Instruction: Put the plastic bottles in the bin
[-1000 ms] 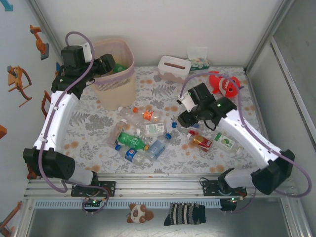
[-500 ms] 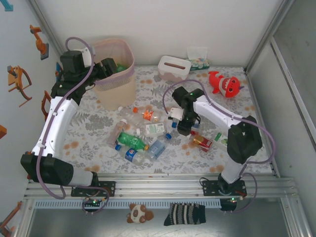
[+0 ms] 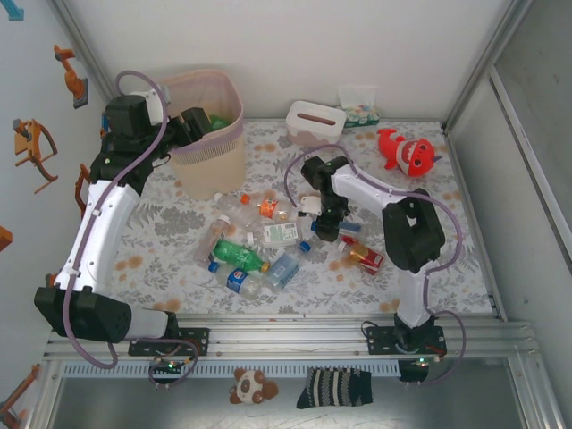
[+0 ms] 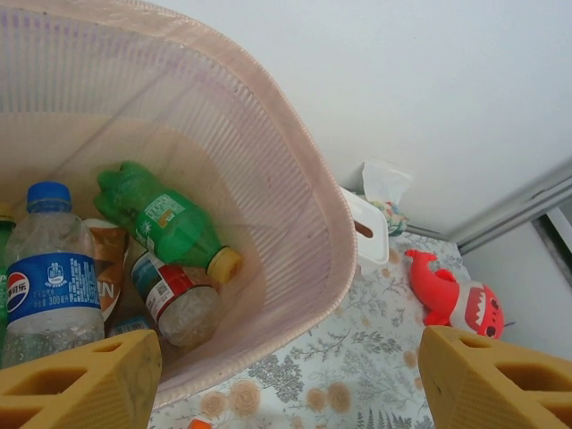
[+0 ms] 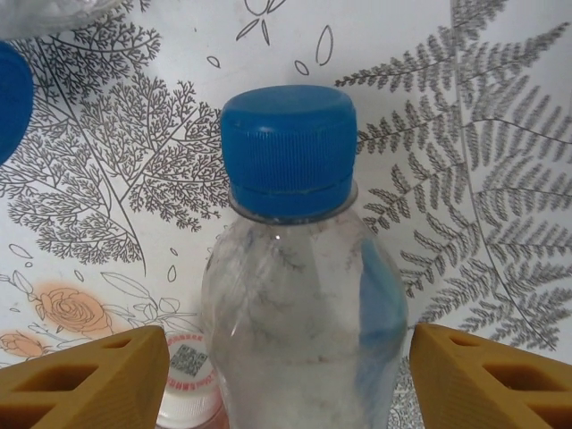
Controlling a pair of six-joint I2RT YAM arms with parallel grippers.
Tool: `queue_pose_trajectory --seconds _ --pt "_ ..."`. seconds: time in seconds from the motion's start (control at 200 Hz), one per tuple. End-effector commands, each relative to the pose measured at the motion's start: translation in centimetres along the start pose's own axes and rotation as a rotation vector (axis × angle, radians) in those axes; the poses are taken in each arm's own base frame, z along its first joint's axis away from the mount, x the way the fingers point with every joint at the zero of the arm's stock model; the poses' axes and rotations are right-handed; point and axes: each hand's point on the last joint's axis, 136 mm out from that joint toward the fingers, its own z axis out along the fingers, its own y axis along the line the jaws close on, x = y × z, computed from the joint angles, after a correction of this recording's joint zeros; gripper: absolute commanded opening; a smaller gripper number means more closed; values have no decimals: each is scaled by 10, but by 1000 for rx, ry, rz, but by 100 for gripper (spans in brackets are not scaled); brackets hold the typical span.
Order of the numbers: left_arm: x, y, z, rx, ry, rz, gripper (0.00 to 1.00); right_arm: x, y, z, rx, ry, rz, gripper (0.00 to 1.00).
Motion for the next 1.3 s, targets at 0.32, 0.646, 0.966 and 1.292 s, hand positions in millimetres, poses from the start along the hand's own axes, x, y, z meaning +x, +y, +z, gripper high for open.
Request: queue_pose_trajectory --seconds 0.32,0.646,0.966,1.292 --pt "-10 -5 -13 16 -47 -19 76 0 0 16 -36 33 -31 66" --pt "-9 -7 -11 35 -42 -27 75 -5 -10 10 -13 4 -8 57" --pt "-9 -6 -14 26 -49 -34 74 -7 -39 -23 111 -65 43 54" --pt "-11 -24 -23 129 -93 25 75 -34 -32 -96 143 -363 118 52"
